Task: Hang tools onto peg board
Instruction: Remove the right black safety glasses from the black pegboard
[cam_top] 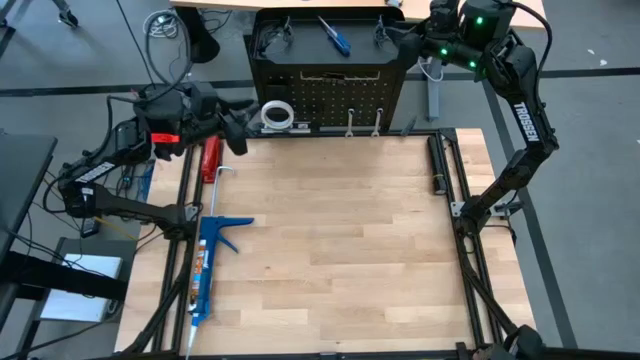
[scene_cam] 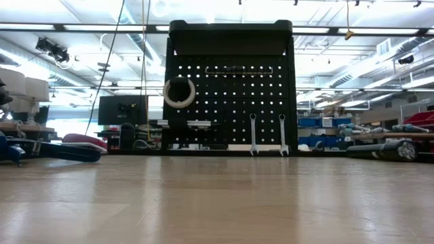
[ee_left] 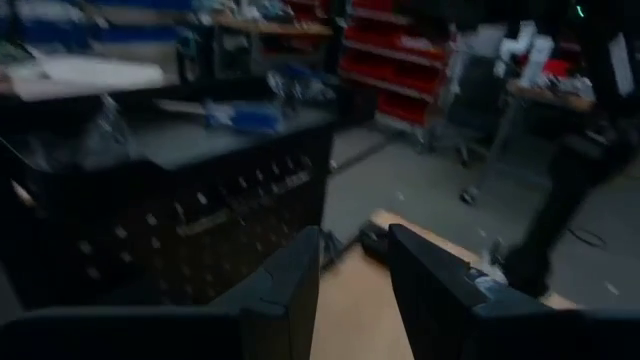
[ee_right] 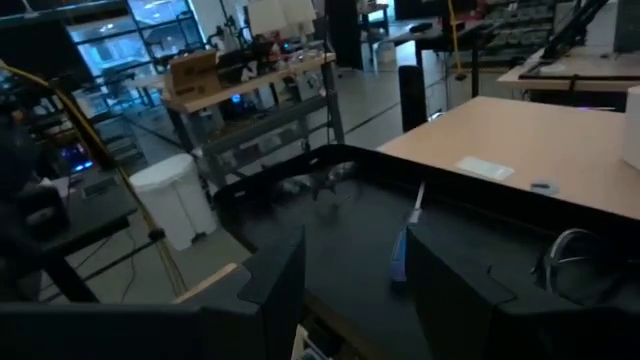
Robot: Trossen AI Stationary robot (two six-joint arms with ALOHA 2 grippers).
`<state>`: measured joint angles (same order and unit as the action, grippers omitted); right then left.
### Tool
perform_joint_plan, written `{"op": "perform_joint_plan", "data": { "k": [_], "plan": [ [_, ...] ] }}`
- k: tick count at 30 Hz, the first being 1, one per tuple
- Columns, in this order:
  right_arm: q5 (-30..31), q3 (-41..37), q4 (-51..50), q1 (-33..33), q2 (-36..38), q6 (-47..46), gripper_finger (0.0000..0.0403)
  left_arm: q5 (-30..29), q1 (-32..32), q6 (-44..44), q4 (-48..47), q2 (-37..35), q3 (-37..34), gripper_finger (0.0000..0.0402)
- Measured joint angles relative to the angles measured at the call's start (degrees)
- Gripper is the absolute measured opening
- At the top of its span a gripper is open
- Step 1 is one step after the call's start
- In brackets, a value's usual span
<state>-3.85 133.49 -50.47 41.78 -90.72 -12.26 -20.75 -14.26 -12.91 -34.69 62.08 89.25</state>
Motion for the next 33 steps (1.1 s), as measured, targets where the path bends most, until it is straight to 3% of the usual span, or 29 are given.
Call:
{"op": "perform_joint_plan", "data": {
  "k": [8, 14, 23, 28, 33],
  "plan": [
    [-2.5, 0.0, 6.2, 4.8, -1.0, 1.8, 0.0175, 4.9, -2.2, -5.6, -2.3, 0.6, 0.0, 0.0126],
    [-14.6, 0.0, 5.4, 13.3, -2.9, 0.8, 0.0174, 4.3, -6.1, -8.4, -0.4, 3.0, 0.0, 0.0126],
    [-25.5, -0.1, 0.6, 20.6, -7.8, 13.8, 0.0174, 4.3, -7.5, -13.6, -0.4, 7.2, -0.1, 0.0126],
    [-27.1, -0.1, -0.6, 20.9, -8.9, 20.9, 0.0174, 6.1, -7.5, -14.6, 1.3, 9.2, -0.1, 0.0126],
    [-26.4, -0.1, -0.7, 20.2, -9.6, 19.7, 0.0174, 6.4, -7.5, -14.3, 2.2, 9.6, -0.1, 0.0126]
  ]
}}
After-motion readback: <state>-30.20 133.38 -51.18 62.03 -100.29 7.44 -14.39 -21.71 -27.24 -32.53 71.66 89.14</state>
